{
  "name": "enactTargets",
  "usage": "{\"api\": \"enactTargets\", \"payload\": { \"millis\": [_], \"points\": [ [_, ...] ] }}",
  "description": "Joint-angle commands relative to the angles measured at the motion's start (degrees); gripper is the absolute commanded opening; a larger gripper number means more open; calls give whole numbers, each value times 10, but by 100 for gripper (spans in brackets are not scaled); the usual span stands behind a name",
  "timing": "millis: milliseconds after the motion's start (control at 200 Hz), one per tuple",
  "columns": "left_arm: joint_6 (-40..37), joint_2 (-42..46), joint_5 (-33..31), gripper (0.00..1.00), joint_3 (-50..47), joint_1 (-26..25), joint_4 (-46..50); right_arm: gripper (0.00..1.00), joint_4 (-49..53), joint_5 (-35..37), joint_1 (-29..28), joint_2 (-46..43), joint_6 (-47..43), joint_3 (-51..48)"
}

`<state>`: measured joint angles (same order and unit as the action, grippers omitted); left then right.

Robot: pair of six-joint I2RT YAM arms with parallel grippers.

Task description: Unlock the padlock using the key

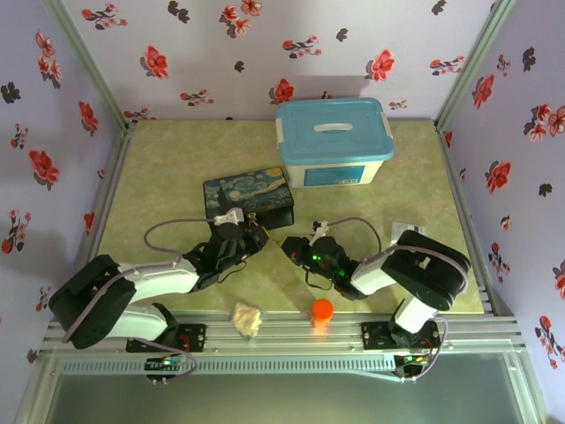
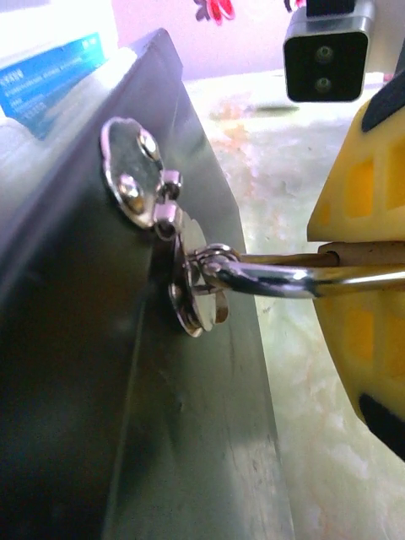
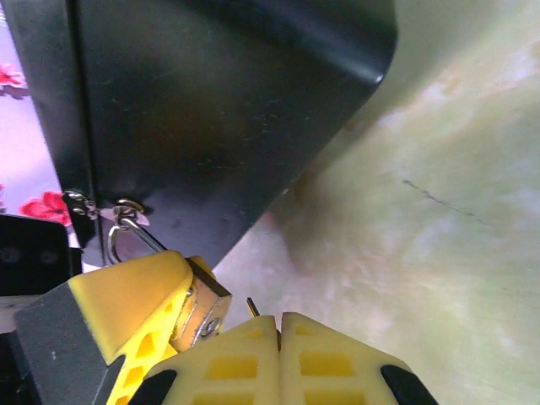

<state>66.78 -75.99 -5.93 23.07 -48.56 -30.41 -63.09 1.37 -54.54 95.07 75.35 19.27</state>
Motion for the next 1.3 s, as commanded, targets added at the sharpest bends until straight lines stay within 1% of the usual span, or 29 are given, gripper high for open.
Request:
{"api": "enactTargets", "payload": {
  "millis": [0, 40, 110, 235, 370, 545, 630, 805, 890, 1205, 1295],
  "points": [
    [22, 21, -5, 0, 2, 5, -59, 0, -149, 19, -5, 51, 22, -17],
    [23, 26, -6, 0, 4, 5, -54, 0, -163, 20, -5, 68, 36, -18],
    [26, 34, -9, 0, 2, 6, -54, 0, -163, 28, -15, 78, 20, -12],
    [32, 46, -12, 0, -3, 12, -49, 0, -163, 47, -30, 66, -5, -14],
    [30, 53, -12, 0, 2, 14, -45, 0, -164, 43, -31, 54, -20, -13],
    [45, 48, -7, 0, -5, 18, -71, 0, -164, 63, -31, 27, -27, -22],
    [35, 58, -5, 0, 5, 17, -48, 0, -164, 58, -31, 22, -34, -18],
    [27, 71, -3, 0, 9, 18, -42, 0, -163, 57, -32, 15, -37, -12],
    [3, 85, -5, 0, 24, 13, -2, 0, -164, 54, -31, 19, -36, -4],
    [36, 74, 0, 0, -10, 20, -73, 0, -164, 47, -32, 9, -48, 7],
    [36, 77, 0, 0, -8, 20, -76, 0, -163, 37, -33, 16, -47, 17]
  ]
}}
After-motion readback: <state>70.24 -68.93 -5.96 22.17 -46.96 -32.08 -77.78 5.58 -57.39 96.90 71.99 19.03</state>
